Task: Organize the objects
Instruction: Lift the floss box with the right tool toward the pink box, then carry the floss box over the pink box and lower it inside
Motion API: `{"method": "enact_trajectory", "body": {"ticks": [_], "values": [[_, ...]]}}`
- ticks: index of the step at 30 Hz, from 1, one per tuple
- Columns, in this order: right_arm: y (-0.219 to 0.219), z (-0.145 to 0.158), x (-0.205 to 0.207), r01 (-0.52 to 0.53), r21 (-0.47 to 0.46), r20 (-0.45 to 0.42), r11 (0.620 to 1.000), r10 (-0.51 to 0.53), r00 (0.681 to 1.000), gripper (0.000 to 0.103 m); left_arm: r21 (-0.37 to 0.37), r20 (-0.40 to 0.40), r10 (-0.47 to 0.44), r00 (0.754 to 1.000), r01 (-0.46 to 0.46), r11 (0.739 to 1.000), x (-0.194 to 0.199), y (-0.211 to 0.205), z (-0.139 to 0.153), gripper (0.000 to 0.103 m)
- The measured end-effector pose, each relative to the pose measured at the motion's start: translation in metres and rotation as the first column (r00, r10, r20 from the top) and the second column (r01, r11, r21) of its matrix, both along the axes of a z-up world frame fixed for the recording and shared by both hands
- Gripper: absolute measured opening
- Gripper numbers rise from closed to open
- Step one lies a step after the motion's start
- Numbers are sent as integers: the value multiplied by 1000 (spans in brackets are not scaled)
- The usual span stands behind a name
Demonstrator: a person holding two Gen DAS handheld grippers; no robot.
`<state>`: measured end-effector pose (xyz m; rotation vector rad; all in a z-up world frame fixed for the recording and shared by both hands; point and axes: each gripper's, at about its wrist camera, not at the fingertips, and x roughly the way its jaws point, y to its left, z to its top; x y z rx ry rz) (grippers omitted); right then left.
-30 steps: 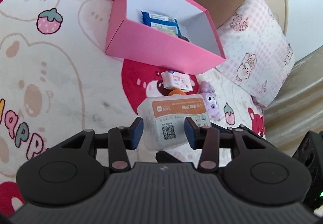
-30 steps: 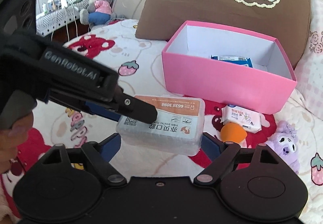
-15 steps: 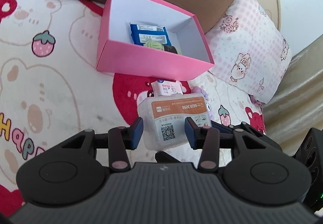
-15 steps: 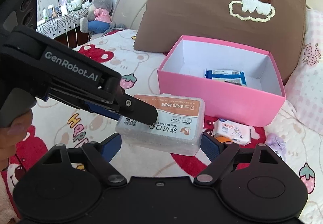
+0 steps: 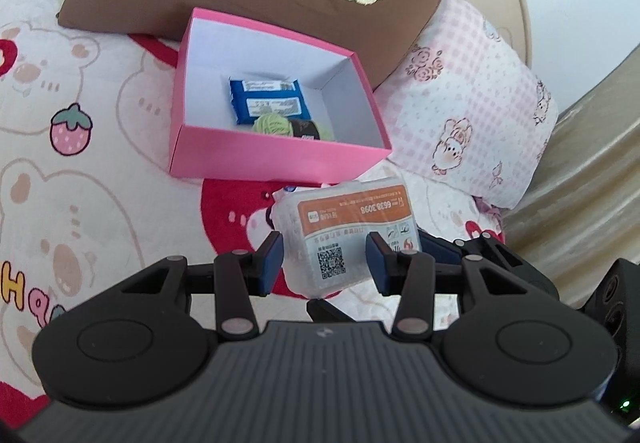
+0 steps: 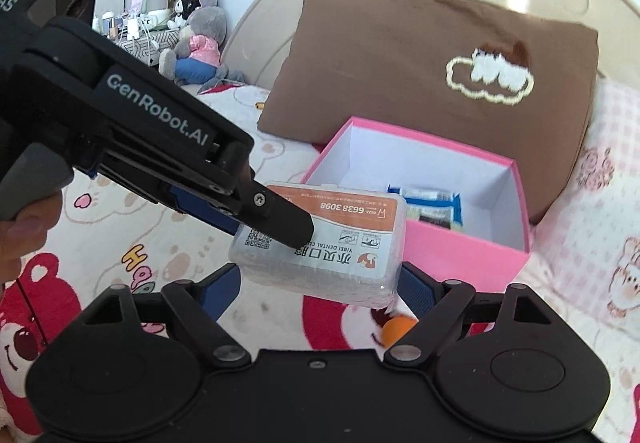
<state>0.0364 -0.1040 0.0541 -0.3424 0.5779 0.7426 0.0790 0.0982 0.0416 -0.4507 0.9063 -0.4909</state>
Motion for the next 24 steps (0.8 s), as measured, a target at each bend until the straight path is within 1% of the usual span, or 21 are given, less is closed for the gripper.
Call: {"method": "enact_trajectory", "body": {"ticks": [5, 13, 19, 24], "values": [[0, 8, 2, -3, 2, 30, 1000, 3, 1000, 88, 0, 11, 1, 1000, -1, 1000, 4, 0, 10, 43], [1, 19, 14, 13, 20, 20, 1000, -14, 1000, 88, 13, 18, -5, 1000, 5, 1000, 16, -4, 21, 43], [5, 25, 27, 43, 32, 13, 999, -43, 999, 88, 22, 24, -19, 1000, 18, 1000, 33, -10, 33, 43], [10, 32, 42, 63, 16, 51, 998, -63, 997, 88, 10, 32, -27, 999, 26, 1000, 52, -19, 44, 43]]}}
